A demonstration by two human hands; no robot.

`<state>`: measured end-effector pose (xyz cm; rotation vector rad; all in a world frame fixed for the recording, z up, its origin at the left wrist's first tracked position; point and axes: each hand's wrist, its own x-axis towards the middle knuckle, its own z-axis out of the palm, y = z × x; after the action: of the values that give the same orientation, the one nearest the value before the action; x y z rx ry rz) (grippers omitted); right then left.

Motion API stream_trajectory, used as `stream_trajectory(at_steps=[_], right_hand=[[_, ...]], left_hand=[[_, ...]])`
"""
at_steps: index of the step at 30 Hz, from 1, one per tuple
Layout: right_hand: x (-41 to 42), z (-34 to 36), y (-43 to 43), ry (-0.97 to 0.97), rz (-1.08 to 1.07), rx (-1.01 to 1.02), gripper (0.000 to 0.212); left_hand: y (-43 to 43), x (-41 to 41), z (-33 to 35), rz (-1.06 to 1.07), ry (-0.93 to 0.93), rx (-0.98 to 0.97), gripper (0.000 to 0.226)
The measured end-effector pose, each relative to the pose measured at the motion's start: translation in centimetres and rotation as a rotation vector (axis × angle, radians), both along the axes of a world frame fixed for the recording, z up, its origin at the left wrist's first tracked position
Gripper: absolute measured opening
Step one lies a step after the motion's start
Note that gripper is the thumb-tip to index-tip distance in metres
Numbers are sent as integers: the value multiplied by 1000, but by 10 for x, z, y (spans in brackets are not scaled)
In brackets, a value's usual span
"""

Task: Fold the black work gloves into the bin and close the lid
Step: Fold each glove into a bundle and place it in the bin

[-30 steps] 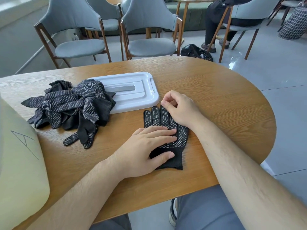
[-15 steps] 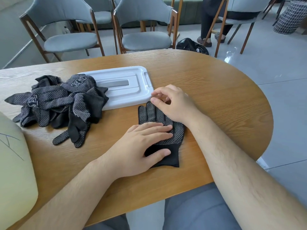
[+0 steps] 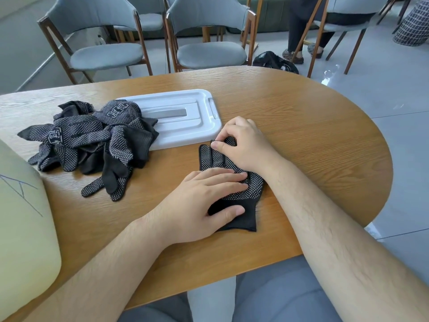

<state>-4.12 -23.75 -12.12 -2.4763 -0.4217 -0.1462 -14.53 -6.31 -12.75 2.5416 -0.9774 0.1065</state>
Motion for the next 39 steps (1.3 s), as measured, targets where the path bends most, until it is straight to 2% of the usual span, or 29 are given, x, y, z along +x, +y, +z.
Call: stream_trajectory(at_steps=[4,6,8,10,12,15,18,20,23,26,28,31,34,39], right_hand=[[-1,-1,0,-35,-39,4,19],[-1,0,0,-136,-38,-30,24],[-2,4,4,-259,6,-77,29],[-4,7,11,-268,79,-151,37],[-4,5,18,-230,124,-189,30],[-1,0,21,-265,134,-139,17],[2,0,22,-326,142,-60,16],[3,1,25,-335,147,-89,17],[4,-2,25,-310,97,-167,27],[2,1,13,-399,-37,-78,26],[-7,9,-2,-454,-141,-10,23],[-40,14,-21,-421,-199,-31,26],[-86,3,-30,-356,-127,-54,20],[-125,-11,-35,-86,-26,-256,54]], left_hand=[[0,-1,0,-3,-4,-5,49],[0,-1,-1,-8,-3,2,49],[0,0,-1,-8,-6,5,48],[0,0,-1,-5,-16,5,48],[0,0,-2,-2,-16,4,48],[1,0,-3,-2,-19,-2,48],[0,1,-3,-10,-29,-3,47],[0,1,-3,-12,-30,-6,47],[0,-1,-3,-14,-11,-6,46],[1,-1,-2,5,-29,-51,40],[4,0,-3,91,-93,-97,34],[10,4,-5,272,-179,-124,31],[11,7,-6,339,-184,-116,34],[8,3,-5,368,-175,-50,41]])
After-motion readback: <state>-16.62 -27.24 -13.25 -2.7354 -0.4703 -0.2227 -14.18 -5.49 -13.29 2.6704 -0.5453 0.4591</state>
